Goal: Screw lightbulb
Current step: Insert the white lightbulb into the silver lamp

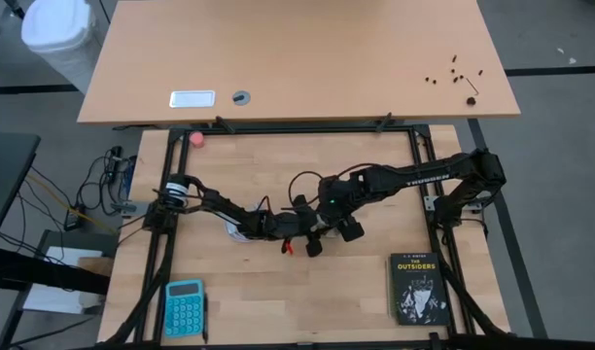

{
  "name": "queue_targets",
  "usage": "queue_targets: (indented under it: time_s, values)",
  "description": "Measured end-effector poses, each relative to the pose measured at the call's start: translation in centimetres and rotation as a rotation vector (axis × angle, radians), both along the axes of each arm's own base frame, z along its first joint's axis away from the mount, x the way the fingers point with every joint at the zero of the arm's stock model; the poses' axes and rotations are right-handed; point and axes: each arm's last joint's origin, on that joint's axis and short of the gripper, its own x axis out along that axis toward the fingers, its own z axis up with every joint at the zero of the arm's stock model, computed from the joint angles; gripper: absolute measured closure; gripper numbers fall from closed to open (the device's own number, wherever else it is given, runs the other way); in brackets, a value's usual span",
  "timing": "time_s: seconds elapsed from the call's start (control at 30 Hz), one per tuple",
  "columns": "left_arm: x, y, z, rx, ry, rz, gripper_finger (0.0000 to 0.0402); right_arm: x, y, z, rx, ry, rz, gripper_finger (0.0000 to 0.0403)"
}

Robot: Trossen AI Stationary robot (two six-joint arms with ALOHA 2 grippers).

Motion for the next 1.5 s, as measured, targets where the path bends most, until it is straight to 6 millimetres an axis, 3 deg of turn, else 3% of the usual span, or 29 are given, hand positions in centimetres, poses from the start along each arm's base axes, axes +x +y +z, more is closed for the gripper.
queue_targets:
  time_s: [0.2, 0.57, 0.83, 1.07, 1.5]
  values:
    - [0.0, 0.0, 0.0, -0.024, -0.001, 0.006, 0.0213, 0.0, 0.0, 0.0, 0.006, 0.001, -0.015, 0.0161]
    - [-0.1, 0.0, -0.3, -0.064, 0.018, 0.009, 0.0213, -0.6, 0.0, 0.1, 0.032, 0.052, -0.061, 0.0085]
    - [-0.1, 0.0, -0.4, -0.085, 0.026, 0.017, 0.0213, -2.2, -0.3, 0.8, 0.045, 0.037, -0.089, 0.0083]
    - [-0.1, 0.0, -0.5, -0.113, 0.024, 0.026, 0.0213, -3.5, -0.6, -1.3, 0.102, -0.151, -0.095, 0.0086]
    - [-0.1, 0.0, -0.5, -0.135, 0.02, 0.033, 0.0213, -3.9, -0.4, -4.2, 0.245, -0.489, -0.131, 0.0086]
